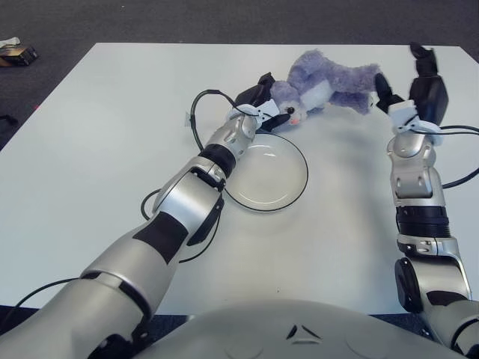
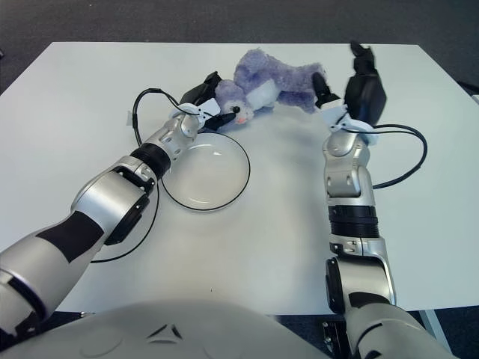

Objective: Put the doll into the plate.

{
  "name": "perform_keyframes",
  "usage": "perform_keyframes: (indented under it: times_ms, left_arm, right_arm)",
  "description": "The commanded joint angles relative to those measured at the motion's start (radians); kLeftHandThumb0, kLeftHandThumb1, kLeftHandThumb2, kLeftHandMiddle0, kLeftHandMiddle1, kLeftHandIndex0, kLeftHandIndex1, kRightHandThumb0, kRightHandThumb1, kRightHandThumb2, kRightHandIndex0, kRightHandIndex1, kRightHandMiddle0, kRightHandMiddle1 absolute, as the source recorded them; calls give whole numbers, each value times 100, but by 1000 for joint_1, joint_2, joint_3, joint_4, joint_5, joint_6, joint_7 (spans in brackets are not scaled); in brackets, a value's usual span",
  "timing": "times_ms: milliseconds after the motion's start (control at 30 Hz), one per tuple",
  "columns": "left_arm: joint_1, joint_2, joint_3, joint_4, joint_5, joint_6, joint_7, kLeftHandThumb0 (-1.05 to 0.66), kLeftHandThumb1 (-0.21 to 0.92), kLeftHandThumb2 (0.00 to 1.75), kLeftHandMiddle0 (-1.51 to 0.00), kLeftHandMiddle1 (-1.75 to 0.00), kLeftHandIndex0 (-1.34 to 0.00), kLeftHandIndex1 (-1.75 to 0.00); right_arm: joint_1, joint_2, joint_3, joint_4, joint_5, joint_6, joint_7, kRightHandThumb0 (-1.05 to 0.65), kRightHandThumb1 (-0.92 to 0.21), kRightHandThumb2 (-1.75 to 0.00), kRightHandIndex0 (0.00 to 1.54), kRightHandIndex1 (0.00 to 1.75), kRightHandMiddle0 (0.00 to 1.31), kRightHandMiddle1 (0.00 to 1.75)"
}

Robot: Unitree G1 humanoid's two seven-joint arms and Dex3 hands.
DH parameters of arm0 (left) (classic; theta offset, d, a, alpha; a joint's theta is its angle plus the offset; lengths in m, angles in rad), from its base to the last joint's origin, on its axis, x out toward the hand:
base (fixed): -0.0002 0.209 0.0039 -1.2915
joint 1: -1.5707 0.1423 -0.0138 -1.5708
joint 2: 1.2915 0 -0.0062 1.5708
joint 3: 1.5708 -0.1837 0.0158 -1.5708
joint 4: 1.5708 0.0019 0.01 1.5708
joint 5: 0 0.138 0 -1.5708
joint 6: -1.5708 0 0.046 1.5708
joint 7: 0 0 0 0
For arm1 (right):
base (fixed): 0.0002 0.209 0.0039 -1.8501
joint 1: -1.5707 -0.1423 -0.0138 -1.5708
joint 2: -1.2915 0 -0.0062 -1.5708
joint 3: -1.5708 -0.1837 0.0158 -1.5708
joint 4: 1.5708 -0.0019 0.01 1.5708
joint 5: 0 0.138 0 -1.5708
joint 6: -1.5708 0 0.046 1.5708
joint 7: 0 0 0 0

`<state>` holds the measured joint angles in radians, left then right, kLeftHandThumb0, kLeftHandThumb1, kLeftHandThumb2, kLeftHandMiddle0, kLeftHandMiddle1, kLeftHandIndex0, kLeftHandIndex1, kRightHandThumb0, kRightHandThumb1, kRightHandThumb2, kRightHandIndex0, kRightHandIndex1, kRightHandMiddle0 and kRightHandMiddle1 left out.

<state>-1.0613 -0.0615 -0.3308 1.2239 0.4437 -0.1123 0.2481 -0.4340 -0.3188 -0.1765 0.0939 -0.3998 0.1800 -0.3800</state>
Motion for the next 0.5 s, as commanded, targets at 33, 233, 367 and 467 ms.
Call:
perform_keyframes:
  times_ms: [33,233,367,467]
  left_arm:
    - [-13,23,28,7,-27,-15,-44,41,48,107,-49,-172,-48,-175]
    - [-20,47,53,5,-49,-34,-88,42,48,109,-48,-174,-47,-175]
    - [-21,48,56,4,-49,-36,-93,42,48,109,-48,-175,-47,-175]
    - [-26,61,70,2,-61,-42,-115,42,48,109,-48,-175,-47,-175]
  right_arm:
    - [18,28,-28,31,64,-45,-1,-80,-92,-83,32,0,20,30]
    - [38,39,-29,102,97,-66,5,-76,-92,-82,32,0,21,29]
    - [37,37,-28,112,100,-73,3,-75,-92,-82,33,0,22,29]
    - [40,40,-17,148,100,-91,-4,-75,-92,-82,33,0,22,29]
